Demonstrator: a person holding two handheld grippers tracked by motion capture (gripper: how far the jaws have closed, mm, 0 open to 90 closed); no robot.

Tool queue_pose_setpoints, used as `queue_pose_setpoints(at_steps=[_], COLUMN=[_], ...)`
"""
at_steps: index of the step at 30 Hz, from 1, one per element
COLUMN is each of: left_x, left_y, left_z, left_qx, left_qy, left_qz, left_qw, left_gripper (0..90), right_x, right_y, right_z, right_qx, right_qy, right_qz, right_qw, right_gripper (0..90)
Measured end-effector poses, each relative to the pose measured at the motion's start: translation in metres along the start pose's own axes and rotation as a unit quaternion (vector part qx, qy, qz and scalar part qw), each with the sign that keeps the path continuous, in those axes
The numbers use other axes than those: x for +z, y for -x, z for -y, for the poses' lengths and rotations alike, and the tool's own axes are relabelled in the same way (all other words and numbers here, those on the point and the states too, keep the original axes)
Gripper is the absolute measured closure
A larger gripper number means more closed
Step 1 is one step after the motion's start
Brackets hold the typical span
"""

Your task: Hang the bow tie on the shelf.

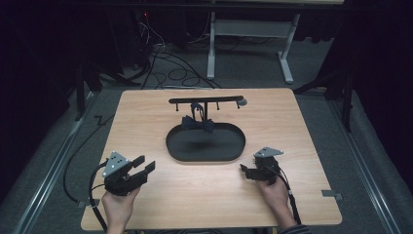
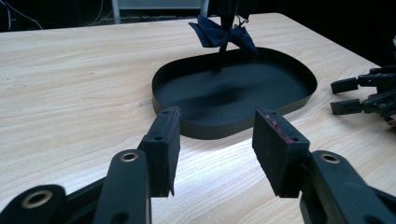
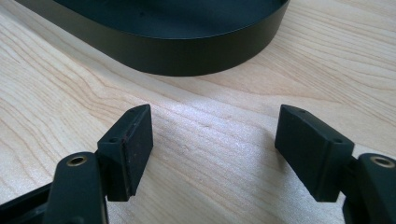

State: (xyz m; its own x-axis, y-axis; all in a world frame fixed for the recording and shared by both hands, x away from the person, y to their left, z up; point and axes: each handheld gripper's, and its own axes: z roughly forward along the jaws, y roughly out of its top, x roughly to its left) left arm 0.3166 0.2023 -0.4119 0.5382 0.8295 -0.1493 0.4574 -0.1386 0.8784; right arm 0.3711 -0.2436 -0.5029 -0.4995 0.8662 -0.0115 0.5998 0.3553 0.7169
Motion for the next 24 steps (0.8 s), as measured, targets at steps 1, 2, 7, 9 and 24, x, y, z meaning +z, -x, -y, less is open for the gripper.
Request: queue_pose_setpoints(at_steps=[1, 2, 7, 9, 24], left_x=[0.0, 0.001, 0.006, 0.009, 0.023], left_y=[0.0, 0.0, -0.002, -0.004, -0.01], left_z=[0.0, 0.001, 0.003, 0.004, 0.011], left_qx=[0.0, -0.003, -0.005, -0.009, -0.017], left_qy=[0.0, -0.001, -0.009, -0.012, -0.029], left_qz=[0.0, 0.0, -0.002, 0.0, -0.002], left_qw=[1.0, 1.0, 0.9999, 0.9999, 0.9994], left_gripper=[51.8, 51.8, 51.0, 50.5, 49.7], right_x=[0.0, 0.0, 0.0, 0.0, 0.0], right_y=[0.0, 0.0, 0.0, 0.0, 0.0], right_z=[0.0, 0.0, 0.0, 0.0, 0.0], right_qx=[0.0, 0.0, -0.001, -0.001, -0.002], right_qy=[0.0, 0.0, 0.0, 0.0, 0.0], right_qz=[0.0, 0.0, 0.0, 0.0, 0.0], right_qw=[1.0, 1.0, 1.0, 1.0, 1.0], right_gripper=[29.2, 29.2, 29.2, 29.2, 29.1])
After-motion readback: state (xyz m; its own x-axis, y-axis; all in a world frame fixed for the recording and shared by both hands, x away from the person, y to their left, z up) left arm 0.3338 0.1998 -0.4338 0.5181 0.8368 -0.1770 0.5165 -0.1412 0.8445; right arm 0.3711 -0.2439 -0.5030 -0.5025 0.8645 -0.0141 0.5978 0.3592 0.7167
